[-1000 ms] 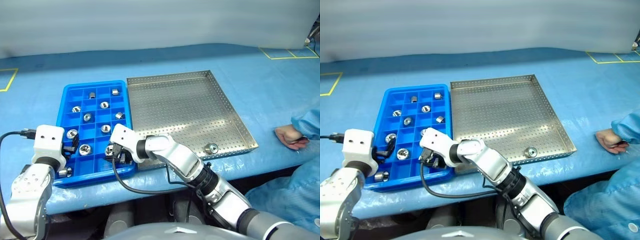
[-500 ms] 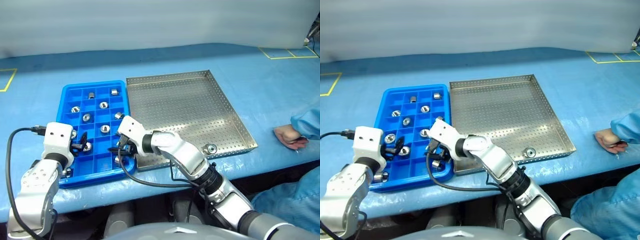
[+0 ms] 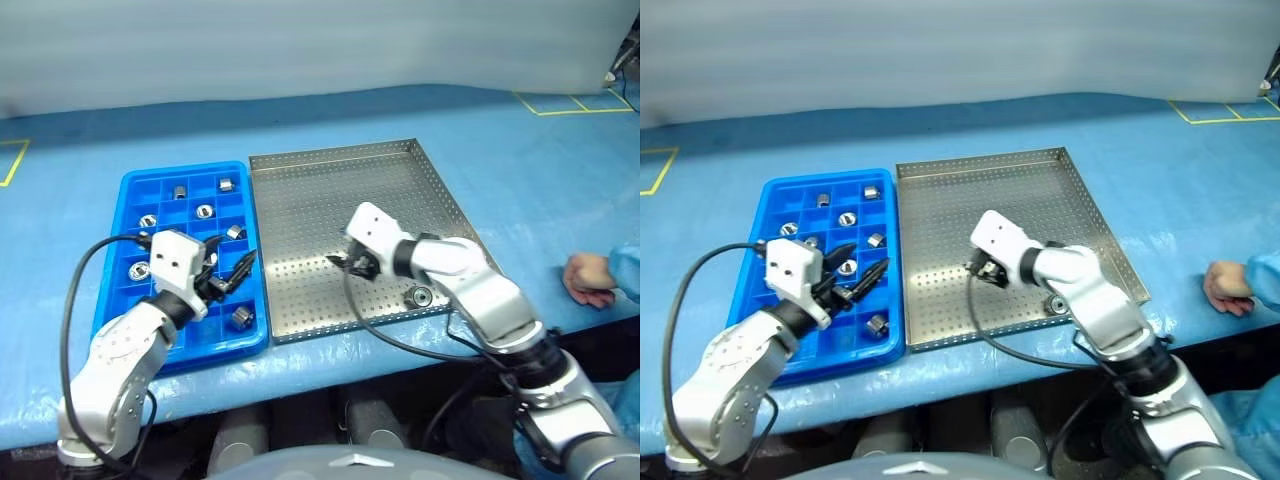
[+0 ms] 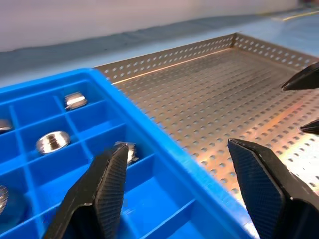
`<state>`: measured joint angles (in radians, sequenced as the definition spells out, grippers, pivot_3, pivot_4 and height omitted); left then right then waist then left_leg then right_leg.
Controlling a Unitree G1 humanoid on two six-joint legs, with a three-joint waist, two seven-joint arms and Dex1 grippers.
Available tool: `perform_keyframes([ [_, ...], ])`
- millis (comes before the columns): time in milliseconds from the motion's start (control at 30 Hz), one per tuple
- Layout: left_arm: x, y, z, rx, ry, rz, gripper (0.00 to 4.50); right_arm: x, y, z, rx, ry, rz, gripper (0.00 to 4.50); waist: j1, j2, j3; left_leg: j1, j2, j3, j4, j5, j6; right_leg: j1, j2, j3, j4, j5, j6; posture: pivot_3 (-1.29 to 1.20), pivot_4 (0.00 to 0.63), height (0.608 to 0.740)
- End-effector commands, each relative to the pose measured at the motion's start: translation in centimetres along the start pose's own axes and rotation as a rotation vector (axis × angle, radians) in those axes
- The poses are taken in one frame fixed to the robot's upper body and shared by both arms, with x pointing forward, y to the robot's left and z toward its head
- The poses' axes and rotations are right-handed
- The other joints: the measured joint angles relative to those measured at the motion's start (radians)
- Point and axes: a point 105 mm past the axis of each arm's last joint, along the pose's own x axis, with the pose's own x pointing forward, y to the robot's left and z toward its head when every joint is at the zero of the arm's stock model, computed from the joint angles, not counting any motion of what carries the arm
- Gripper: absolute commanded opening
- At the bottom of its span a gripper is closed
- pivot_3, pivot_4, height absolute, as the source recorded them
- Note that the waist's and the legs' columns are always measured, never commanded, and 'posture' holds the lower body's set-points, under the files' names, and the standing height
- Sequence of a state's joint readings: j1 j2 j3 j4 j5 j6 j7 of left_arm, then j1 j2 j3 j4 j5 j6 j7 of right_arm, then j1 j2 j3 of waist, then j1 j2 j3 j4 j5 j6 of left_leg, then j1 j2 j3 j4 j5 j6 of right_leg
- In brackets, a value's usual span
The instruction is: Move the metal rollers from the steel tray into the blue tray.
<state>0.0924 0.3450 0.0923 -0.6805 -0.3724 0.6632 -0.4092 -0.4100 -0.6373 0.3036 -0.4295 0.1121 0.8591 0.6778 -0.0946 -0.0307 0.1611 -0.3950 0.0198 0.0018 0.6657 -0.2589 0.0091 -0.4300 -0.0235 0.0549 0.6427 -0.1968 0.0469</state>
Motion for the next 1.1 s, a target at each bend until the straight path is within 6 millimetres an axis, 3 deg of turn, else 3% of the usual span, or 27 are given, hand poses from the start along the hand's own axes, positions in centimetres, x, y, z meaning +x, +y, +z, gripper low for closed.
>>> perform_keyframes([
  [33, 0.7, -1.3, 0.2, -0.005, -0.027, -0.062, 3.48, -1.5, -0.5, -0.7, 0.016, 0.034, -0.027, 2.96, -0.02, 0.0, 0.0, 0.0, 0.0, 0.001, 0.0, 0.0, 0.0, 0.0, 0.0, 0.001, 0.0, 0.0, 0.0, -0.22, 0.15, 0.74],
  [267, 1.7, -2.9, -0.4, -0.028, -0.021, -0.121, 3.48, -2.4, -1.5, -5.1, 0.141, 0.191, -0.098, 2.96, -0.059, 0.0, 0.0, 0.002, 0.0, 0.003, 0.002, 0.0, 0.0, 0.0, 0.002, 0.006, 0.0, -0.001, 0.007, -0.23, 0.15, 0.74],
  [467, 1.8, -3.6, -0.6, -0.043, -0.025, -0.128, 3.48, -2.4, -2.3, -7.3, 0.201, 0.272, -0.146, 2.96, -0.085, 0.0, 0.0, 0.002, -0.001, 0.003, 0.002, 0.0, 0.001, 0.0, 0.002, 0.01, 0.0, 0.0, 0.009, -0.22, 0.15, 0.74],
  [767, 1.7, -3.7, -1.0, -0.051, -0.012, -0.112, 3.48, -2.5, -2.3, -8.6, 0.253, 0.33, -0.124, 2.96, -0.085, 0.0, 0.0, 0.002, -0.001, 0.003, 0.002, 0.0, 0.001, 0.001, 0.002, 0.01, -0.001, 0.0, 0.01, -0.21, 0.15, 0.74],
  [933, 1.7, -3.5, -1.0, -0.044, -0.009, -0.098, 3.48, -2.3, -2.2, -8.6, 0.266, 0.326, -0.114, 1.83, -0.084, -0.001, 0.0, 0.002, -0.001, 0.002, 0.002, 0.0, 0.001, 0.001, 0.002, 0.01, -0.001, 0.0, 0.01, -0.21, 0.15, 0.74],
  [1100, 1.5, -2.8, -0.7, -0.028, -0.011, -0.075, 3.48, -2.0, -2.3, -7.9, 0.253, 0.297, -0.13, 1.8, -0.085, -0.001, 0.0, 0.002, -0.001, 0.003, 0.003, 0.0, 0.001, 0.001, 0.002, 0.011, -0.001, 0.0, 0.011, -0.21, 0.15, 0.74],
])
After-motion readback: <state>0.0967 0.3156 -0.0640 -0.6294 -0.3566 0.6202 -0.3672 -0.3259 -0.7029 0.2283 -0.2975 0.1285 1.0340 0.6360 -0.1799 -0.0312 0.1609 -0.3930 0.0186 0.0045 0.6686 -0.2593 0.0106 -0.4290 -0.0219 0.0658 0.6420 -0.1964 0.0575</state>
